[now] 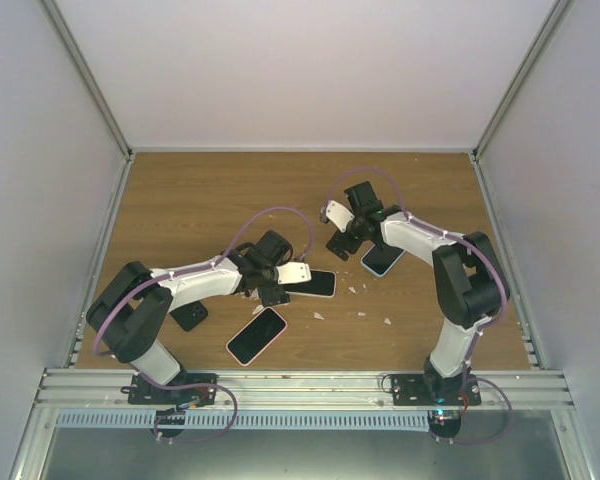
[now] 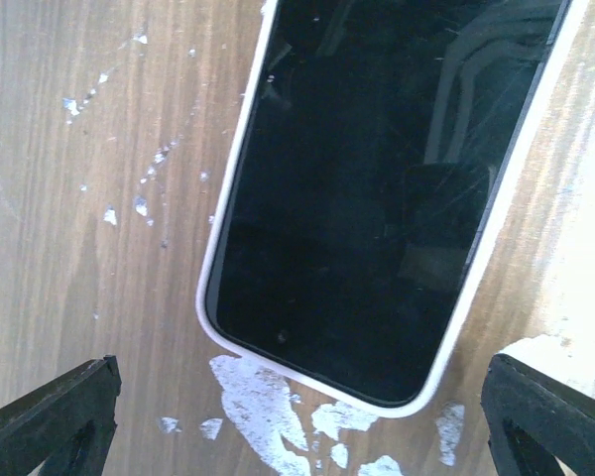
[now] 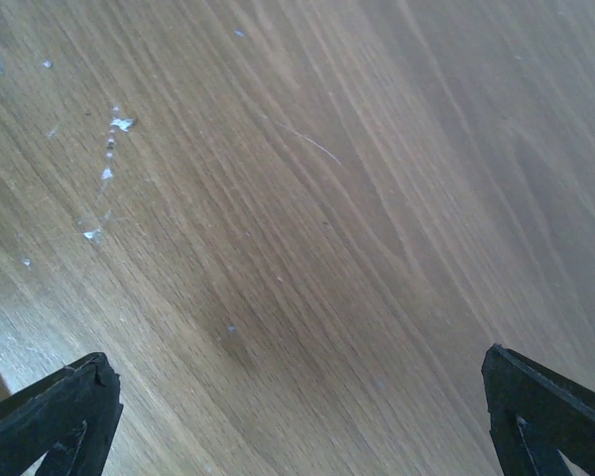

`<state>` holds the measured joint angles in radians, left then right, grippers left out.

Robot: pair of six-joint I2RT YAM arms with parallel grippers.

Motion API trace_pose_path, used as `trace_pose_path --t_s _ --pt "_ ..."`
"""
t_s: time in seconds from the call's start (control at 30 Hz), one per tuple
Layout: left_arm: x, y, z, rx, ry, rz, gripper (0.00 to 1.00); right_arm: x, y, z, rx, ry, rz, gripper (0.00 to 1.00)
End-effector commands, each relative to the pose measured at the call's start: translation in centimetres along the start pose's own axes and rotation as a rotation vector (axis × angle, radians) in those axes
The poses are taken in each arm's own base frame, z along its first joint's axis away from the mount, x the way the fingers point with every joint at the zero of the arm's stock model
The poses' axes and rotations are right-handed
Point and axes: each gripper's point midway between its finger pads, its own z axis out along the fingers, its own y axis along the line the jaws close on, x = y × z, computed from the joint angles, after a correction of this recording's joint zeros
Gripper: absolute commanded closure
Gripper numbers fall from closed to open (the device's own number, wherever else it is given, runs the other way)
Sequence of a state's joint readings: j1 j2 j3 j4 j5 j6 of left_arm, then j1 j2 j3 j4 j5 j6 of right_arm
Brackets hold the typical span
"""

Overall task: Take the phone out of the phone case
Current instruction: Adjust the phone at the center of the board.

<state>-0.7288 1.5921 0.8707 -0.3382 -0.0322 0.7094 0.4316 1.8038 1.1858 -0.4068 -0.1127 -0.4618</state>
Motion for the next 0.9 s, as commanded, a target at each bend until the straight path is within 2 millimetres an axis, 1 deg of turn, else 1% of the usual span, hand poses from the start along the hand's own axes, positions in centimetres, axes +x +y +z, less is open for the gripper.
trace_pose_path --t_s 0.0,0.17,0.3,0.4,0.5,0.6,0.8,0.87 --pt "-0.7 1.5 0.0 -0.092 -0.022 0.005 0.01 -0.2 0.3 1.1 0.025 0.009 -0.057 0.0" --pt "0.0 3.0 0.8 -0.162 0.02 -0.015 0.01 1.2 0.7 2.2 0.02 0.038 -0.073 0.0" --pt "0.4 4.0 1.2 -0.167 0.023 -0.058 0.01 2.0 1.6 2.6 -0.011 0.045 -0.08 0.0" --pt "0.8 5.0 1.4 -0.179 0.024 -0.093 0.01 2.5 2.4 2.7 -0.035 0.048 -0.086 0.0" --pt "1.0 6.3 1.7 -0.173 0.026 -0.165 0.01 2.9 3.4 2.4 -0.065 0.047 -0.098 0.0" --pt "0.3 7.6 1.9 -0.155 0.007 -0.222 0.01 3.3 4.4 1.9 -0.095 0.036 -0.1 0.0" --pt "-0.4 8.5 3.5 -0.11 0.007 -0.277 0.01 5.0 6.1 2.0 -0.135 0.051 -0.101 0.01" --pt "-0.6 9.0 4.0 -0.102 0.01 -0.3 0.01 5.2 6.7 1.9 -0.146 0.051 -0.101 0.0"
